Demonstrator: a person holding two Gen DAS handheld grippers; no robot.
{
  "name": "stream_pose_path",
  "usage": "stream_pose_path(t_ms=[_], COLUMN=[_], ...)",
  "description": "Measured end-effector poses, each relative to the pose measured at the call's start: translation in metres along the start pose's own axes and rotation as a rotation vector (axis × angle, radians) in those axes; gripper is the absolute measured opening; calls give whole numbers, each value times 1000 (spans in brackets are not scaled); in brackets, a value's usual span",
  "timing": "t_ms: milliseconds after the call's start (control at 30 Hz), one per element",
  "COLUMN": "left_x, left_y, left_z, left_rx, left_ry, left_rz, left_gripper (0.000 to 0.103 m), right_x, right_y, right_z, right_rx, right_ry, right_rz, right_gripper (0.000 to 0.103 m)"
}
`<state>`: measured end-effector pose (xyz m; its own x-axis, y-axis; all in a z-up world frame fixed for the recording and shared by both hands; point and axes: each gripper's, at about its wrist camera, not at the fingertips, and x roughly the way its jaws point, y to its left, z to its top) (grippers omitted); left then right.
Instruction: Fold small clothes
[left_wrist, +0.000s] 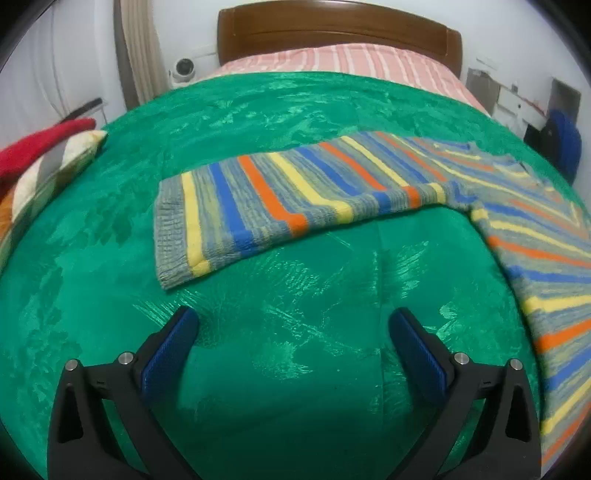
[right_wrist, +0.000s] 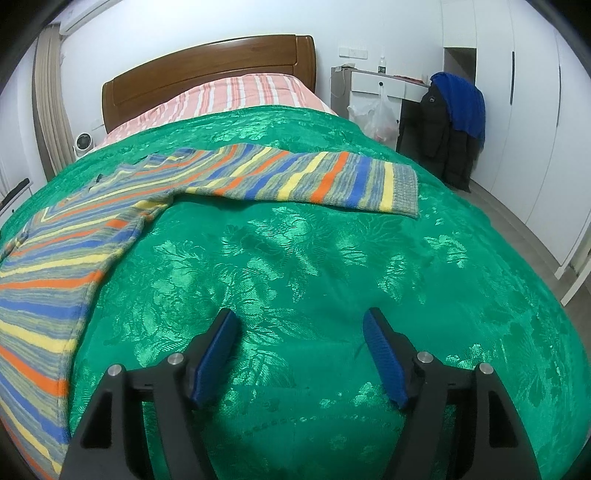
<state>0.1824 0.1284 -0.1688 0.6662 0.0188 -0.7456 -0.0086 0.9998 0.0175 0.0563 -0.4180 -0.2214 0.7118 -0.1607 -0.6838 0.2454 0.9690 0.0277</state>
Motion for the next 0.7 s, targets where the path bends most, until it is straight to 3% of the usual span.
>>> stream_pose_path(t_ms=[700], left_x=[-2], left_y=[-1], left_z=[-3], left_rx=[-4], left_ry=[0], left_rz=[-6], left_gripper=[103], right_x=[0], right_y=[0], right_z=[1], right_rx=[-4], right_ry=[-6], right_rz=[-2], right_gripper=[74])
